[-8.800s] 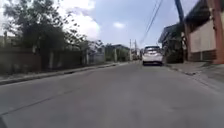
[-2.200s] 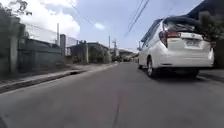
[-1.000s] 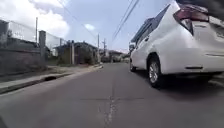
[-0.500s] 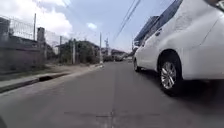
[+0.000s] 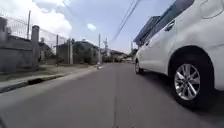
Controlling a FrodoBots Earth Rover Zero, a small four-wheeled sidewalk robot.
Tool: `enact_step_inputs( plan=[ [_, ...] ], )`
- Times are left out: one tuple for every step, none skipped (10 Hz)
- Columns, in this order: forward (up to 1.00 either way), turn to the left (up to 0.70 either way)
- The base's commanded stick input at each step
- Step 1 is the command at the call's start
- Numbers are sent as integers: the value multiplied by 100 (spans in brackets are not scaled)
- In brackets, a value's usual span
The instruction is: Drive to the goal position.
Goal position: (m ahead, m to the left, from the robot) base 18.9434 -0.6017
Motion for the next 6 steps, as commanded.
enact_step_inputs(
  plan=[
    [100,0],
    [100,0],
    [100,0],
    [100,0],
    [100,0],
    [100,0]
  ],
)
